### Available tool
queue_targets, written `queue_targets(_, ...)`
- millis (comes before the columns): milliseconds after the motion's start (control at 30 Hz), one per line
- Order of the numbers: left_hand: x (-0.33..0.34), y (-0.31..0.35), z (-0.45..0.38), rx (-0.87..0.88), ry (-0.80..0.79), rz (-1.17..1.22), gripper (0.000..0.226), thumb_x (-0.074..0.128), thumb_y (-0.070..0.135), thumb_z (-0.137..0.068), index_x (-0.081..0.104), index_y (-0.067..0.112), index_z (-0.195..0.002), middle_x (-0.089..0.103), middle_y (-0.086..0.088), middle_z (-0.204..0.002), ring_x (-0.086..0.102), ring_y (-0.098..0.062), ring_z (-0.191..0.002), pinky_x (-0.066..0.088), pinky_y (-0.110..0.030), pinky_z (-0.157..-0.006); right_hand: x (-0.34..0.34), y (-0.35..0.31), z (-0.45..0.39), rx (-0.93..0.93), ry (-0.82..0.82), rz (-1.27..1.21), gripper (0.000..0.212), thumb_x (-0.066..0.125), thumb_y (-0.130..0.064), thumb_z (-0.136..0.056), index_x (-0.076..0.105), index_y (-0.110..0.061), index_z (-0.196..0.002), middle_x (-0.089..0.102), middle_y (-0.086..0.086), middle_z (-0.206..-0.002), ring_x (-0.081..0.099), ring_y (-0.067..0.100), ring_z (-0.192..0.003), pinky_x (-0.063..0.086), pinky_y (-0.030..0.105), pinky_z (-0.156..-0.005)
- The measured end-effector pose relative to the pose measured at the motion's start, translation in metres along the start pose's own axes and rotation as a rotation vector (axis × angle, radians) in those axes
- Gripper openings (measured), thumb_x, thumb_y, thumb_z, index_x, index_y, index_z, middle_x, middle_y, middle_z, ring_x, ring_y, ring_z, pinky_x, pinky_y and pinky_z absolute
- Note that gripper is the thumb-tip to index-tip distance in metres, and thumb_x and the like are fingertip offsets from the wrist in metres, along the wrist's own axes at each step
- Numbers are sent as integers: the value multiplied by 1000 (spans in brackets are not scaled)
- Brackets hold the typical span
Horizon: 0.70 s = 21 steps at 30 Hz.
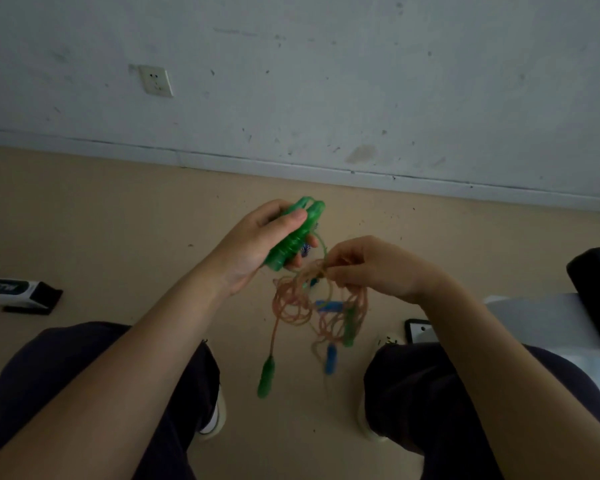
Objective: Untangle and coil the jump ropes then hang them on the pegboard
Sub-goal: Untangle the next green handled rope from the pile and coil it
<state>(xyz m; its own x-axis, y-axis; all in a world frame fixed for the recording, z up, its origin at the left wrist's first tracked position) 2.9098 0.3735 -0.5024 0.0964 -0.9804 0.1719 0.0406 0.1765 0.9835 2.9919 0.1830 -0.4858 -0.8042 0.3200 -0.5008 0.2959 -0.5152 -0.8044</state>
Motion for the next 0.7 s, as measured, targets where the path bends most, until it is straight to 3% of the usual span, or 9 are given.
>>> queue_targets(100, -11, 3, -1, 12, 61, -18, 13, 63, 36, -92, 70, 26, -88, 70, -10, -79, 60, -22, -56, 48, -30, -51, -8, 1, 4, 12, 82, 64, 19, 59, -24, -97, 72, -12, -93, 48, -2, -62, 42, 7, -53, 38, 25, -56)
queue_targets(267, -24, 7, -3, 64, 137, -32, 15, 68, 36, -89, 69, 22, -88, 69, -10, -73, 58, -23, -52, 45, -30, -47, -24, 7, 4, 2, 390, -103, 33, 68, -43, -87, 71, -14, -71, 36, 2, -50, 28, 14, -44, 24, 24, -45)
queue_targets(400, -18, 2, -1, 50, 94, -136, 29, 70, 42, -85, 69, 17, -99, 71, -8, -79, 63, -24, -62, 53, -33, -56, -15, 13, 0, -25, 486, -231, 33, 63, -42, -91, 67, -15, -72, 42, 4, -54, 37, 23, -52, 34, 31, -52)
queue_targets(533, -12, -3, 1, -41, 33, -236, 46, 71, 53, -77, 73, 19, -108, 74, -5, -84, 66, -22, -69, 54, -35, -64, -8, 12, -4, -59, 411, -271, 19, 60, -23, -96, 69, -12, -83, 65, 1, -66, 62, 12, -62, 50, 25, -65)
queue_targets(600, -10, -3, 1, -38, 36, -181, 43, 73, 52, -75, 75, 20, -103, 73, -5, -83, 66, -20, -68, 53, -31, -62, -6, 10, -5, -53, 314, -270, 14, 59, -16, -96, 71, -9, -93, 70, 6, -75, 64, 14, -64, 52, 25, -65)
queue_targets(700, -7, -3, 1, -37, 0, -127, 29, 72, 49, -79, 76, 29, -99, 73, -2, -84, 67, -17, -69, 52, -30, -60, -1, 3, -2, -25, 101, -271, 18, 60, -22, -97, 67, -11, -109, 69, 13, -84, 58, 23, -63, 50, 29, -58)
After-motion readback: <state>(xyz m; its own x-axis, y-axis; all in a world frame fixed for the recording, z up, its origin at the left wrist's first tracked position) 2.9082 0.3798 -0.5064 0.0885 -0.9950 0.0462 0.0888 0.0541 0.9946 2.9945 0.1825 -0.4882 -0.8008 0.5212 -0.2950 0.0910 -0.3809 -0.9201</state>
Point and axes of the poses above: each hand's wrist, its own z-axis away from the middle knuckle, its own x-axis out of the palm, y = z × x, the point moved 1 cm from there along -z, towards the middle knuckle
